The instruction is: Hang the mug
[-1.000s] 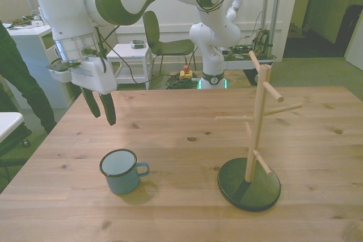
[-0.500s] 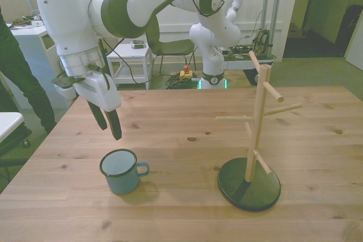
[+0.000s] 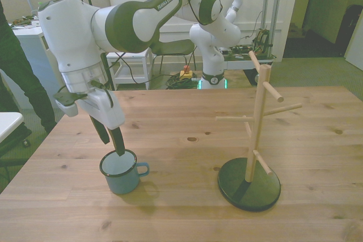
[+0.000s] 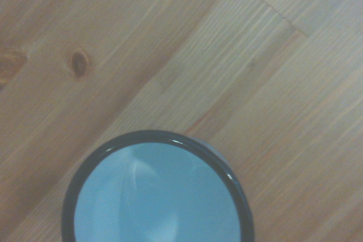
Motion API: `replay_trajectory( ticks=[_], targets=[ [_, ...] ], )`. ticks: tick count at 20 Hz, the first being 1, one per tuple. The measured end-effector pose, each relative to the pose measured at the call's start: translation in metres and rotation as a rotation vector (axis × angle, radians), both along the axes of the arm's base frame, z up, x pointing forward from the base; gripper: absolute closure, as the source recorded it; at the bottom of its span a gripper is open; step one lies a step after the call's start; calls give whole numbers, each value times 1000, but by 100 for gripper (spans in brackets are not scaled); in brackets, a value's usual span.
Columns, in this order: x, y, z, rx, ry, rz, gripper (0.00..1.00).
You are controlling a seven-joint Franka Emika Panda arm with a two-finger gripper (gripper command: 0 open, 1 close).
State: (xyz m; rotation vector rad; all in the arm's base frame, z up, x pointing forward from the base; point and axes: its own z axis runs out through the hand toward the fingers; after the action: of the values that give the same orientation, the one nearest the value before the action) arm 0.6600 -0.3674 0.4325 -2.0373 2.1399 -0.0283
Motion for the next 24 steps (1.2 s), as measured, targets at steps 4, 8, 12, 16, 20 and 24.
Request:
replay_trajectory(
  ticks=[4, 8, 12, 16, 20, 24],
  targets=[
    [12, 10, -12, -2, 8, 6, 0],
    [22, 20, -25, -4, 18, 18, 0],
    [31, 26, -35, -10, 22, 23, 0],
    [40, 34, -41, -14, 22, 34, 100],
    [41, 35, -45, -16, 27, 36, 100],
    [41, 33, -44, -19, 25, 34, 100]
  ],
)
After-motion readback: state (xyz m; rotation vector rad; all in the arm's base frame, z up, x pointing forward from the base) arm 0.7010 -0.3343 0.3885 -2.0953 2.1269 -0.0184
